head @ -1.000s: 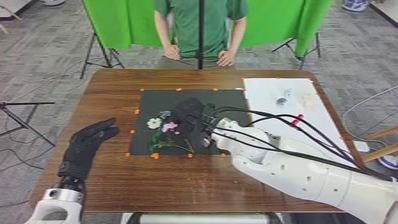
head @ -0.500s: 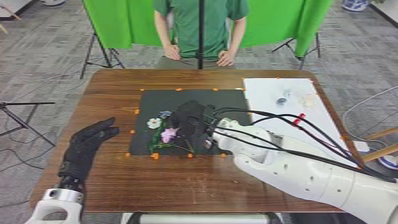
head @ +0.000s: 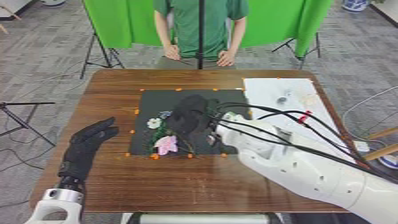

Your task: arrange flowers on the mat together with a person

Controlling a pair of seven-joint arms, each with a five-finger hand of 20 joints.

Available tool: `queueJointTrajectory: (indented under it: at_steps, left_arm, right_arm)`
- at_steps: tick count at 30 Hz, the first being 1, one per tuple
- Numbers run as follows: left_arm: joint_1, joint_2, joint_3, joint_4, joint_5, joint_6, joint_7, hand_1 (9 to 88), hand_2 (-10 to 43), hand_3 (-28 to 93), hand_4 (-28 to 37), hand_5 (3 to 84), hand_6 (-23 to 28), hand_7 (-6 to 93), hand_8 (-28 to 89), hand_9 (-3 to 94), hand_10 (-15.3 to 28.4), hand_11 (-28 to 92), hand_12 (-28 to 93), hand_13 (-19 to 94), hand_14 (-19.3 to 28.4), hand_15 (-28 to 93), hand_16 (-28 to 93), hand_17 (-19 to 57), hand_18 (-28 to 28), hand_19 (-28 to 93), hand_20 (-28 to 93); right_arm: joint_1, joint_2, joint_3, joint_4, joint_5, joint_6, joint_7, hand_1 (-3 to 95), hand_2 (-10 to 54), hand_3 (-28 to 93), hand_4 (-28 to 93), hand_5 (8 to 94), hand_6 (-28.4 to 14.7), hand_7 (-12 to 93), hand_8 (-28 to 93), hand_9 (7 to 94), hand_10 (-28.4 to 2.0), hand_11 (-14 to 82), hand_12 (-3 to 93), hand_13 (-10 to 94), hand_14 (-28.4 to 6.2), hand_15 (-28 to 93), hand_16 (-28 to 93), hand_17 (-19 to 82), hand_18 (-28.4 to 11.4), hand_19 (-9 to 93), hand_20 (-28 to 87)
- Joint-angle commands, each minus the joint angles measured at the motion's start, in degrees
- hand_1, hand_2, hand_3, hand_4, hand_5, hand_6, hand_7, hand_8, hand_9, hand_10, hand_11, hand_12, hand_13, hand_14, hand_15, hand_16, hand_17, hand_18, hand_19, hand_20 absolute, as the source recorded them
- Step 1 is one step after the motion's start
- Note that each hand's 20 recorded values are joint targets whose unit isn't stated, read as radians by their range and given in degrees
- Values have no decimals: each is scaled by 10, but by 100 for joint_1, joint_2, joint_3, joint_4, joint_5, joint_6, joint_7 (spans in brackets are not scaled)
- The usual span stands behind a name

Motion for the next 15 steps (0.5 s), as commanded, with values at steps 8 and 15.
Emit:
queueJointTrajectory:
  at_steps: [8,15]
  left_arm:
    - [56,-63,-5,2,16,-50,-29,328,-95,682,-222,474,42,115,-67,471,137,188,135,371,165,112,31,58,114,15,170]
    - [120,-91,-54,-47,-8,-5,29,329,-95,668,-206,468,39,103,-62,467,131,177,140,368,162,107,36,57,113,14,170]
  right_arm:
    - [-1049,535,2384,-904,848,1305,712,409,-95,675,-236,667,12,210,-106,782,-116,232,231,838,-38,511,321,446,-185,854,434]
    - [-3970,628,5409,-1924,4223,2427,-1060,400,-95,679,-215,681,15,223,-48,790,-118,233,230,818,-49,470,305,425,-172,819,415]
